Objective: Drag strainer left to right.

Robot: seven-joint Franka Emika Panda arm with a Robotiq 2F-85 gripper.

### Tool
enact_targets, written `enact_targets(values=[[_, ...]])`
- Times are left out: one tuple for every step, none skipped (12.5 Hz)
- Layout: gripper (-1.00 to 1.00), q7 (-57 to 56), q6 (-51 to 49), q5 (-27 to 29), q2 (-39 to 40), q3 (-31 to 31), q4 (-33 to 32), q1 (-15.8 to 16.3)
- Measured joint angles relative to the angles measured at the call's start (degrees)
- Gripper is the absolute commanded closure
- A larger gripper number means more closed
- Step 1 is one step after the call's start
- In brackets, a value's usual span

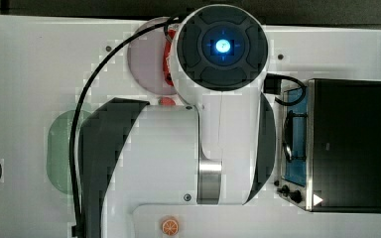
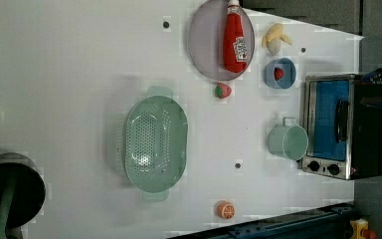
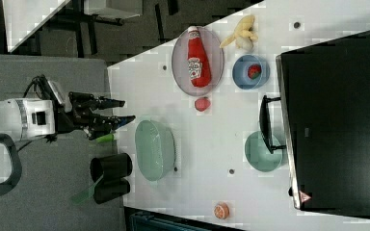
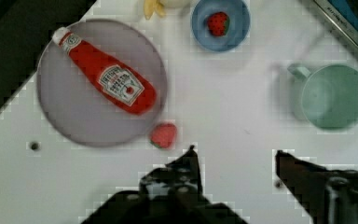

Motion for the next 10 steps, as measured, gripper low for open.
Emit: enact_targets(values=[[-0.59,0.4,-3.04,0.08,-5.05,-0.32,-5.93,-0.03],[-0.81,0.76,-6.03,0.11,-11.1,-0.43,-11.13,-0.59],[-1.0,1.03,-6.53,-0.67,-16.52,-0.58,-14.21,-1.07],[-1.0,1.06,-5.81,-1.3,-21.04,-1.27,-15.55,-0.93],[-1.0,1.06,-5.42,-0.06,-24.13,-1.15,-15.44,-1.54],[-1.0,1.24,-5.14,0.73,-25.95,0.37,-14.77,-2.71],[-1.0,1.35,-5.1,0.62,-26.41,2.29,-13.54,-2.98],[-1.0,1.42,-5.9,1.07,-25.62,4.05,-12.09,-2.14],[-1.0,1.75,-5.78,1.38,-24.12,6.46,-11.02,-0.96],[-1.0,3.3,-5.3,1.31,-22.08,10.03,-10.8,-0.1]])
